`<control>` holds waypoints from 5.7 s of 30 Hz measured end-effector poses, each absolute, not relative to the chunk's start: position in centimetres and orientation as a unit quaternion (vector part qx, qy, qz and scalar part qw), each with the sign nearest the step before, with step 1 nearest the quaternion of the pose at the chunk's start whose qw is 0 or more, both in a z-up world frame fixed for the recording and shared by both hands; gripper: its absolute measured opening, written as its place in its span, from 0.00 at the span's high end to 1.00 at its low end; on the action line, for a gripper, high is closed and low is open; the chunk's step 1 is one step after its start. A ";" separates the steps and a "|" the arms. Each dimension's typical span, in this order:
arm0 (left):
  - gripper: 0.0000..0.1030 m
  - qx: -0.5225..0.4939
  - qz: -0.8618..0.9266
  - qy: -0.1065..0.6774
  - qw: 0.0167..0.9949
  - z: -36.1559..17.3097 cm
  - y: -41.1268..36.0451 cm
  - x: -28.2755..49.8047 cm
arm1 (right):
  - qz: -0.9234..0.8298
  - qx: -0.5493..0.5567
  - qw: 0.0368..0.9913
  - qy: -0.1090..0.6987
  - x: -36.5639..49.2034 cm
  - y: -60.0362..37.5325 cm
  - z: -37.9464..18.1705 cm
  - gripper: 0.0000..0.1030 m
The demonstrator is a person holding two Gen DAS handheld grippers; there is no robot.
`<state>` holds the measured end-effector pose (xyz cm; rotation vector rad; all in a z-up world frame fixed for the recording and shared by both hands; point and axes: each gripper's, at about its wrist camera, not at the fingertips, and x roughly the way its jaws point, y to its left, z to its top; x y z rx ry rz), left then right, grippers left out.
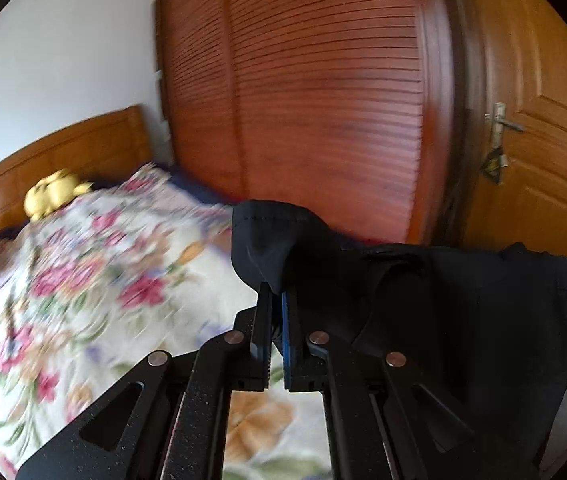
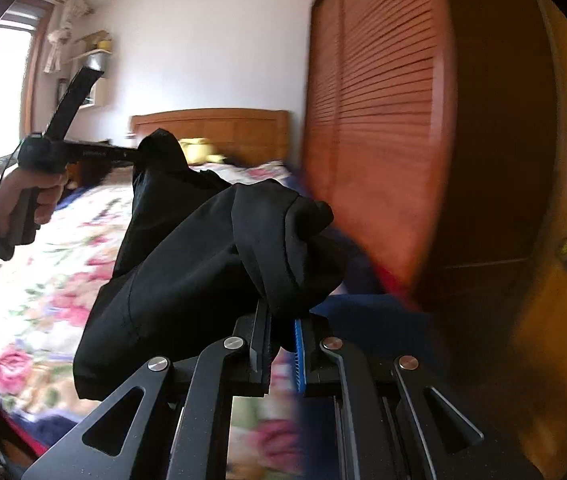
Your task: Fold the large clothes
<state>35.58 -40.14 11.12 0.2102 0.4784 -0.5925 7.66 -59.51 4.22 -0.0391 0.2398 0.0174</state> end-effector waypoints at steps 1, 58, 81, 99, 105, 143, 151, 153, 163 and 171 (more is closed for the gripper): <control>0.96 0.103 -0.301 0.230 0.920 11.5 -42.3 35.6 | -0.008 -0.024 0.992 0.120 6.6 -60.4 4.5 0.92; 0.59 0.093 -0.293 0.279 0.910 0.3 -20.9 18.8 | -0.008 0.037 0.978 0.207 5.3 -42.9 -0.4 0.24; 0.59 0.016 -0.072 0.317 0.946 -5.3 -3.8 12.0 | 0.141 0.011 0.966 0.215 8.9 -28.1 -3.9 0.23; 0.59 -0.030 -0.016 0.282 0.959 -4.6 1.9 7.2 | 0.175 0.000 0.970 0.168 6.7 -24.1 -4.3 0.23; 0.59 -0.030 -0.017 0.276 0.961 -4.0 1.9 6.8 | 0.172 -0.006 0.972 0.160 6.6 -23.5 -5.0 0.23; 0.59 -0.029 -0.016 0.276 0.961 -3.7 1.8 6.4 | 0.167 0.007 0.972 0.167 6.7 -23.1 -5.2 0.23; 0.59 -0.028 -0.016 0.275 0.961 -3.8 1.8 6.3 | 0.165 0.009 0.972 0.166 6.7 -22.9 -5.1 0.23; 0.59 -0.029 -0.016 0.275 0.961 -3.8 1.8 6.3 | 0.164 0.010 0.972 0.167 6.7 -22.8 -5.2 0.23; 0.59 -0.028 -0.016 0.274 0.961 -3.8 1.8 6.3 | 0.163 0.012 0.973 0.165 6.6 -22.7 -5.1 0.23; 0.59 -0.028 -0.017 0.273 0.962 -3.6 1.6 6.3 | 0.163 0.014 0.973 0.163 6.6 -22.7 -5.1 0.23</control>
